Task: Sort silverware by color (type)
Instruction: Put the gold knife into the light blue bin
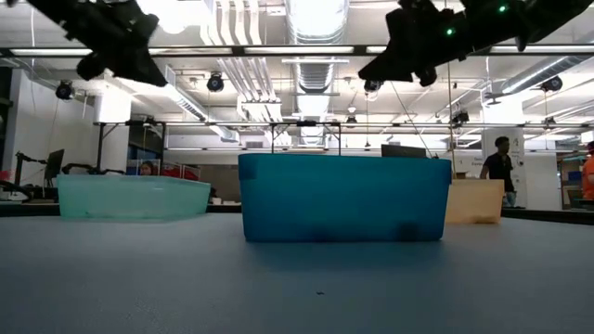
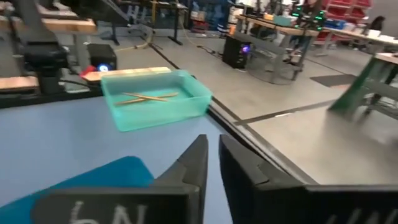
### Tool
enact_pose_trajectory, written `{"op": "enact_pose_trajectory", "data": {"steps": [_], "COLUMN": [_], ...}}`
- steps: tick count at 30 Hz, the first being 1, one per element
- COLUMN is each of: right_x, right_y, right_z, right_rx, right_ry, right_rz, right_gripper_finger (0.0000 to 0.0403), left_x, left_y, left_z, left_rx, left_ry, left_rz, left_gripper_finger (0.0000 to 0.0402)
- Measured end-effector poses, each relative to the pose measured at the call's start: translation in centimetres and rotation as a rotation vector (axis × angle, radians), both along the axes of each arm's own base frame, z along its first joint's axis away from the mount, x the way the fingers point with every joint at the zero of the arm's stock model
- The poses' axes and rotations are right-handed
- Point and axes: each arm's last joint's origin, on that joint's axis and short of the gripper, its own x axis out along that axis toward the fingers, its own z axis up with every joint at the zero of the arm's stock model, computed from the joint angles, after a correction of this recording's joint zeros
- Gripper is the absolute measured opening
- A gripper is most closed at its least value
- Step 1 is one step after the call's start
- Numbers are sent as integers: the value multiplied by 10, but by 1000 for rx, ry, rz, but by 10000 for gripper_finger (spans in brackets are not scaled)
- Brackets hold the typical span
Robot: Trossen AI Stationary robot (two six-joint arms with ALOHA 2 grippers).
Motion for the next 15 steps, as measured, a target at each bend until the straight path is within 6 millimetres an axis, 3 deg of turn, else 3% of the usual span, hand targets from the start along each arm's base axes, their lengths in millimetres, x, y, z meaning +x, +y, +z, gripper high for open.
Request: {"op": "enact_pose_trajectory", "data": {"steps": [4,8,15], "right_x": [1,1,1], "right_y": [-8,-9,-9], "right_z": [-1,-1,-3], "right_rx": [-4,-4,20], "right_ry": [6,7,14], "right_rz": [-30,-33,-37], "right_gripper_finger": [11,9,9], "left_x": [16,24,18], "left_y": [26,62,121], "left_z": [-3,-19,-49], "left_rx": [-96,-255,-433], "left_ry": [190,364,587], "left_rz": [70,116,224], "left_gripper_finger": [0,0,0]}}
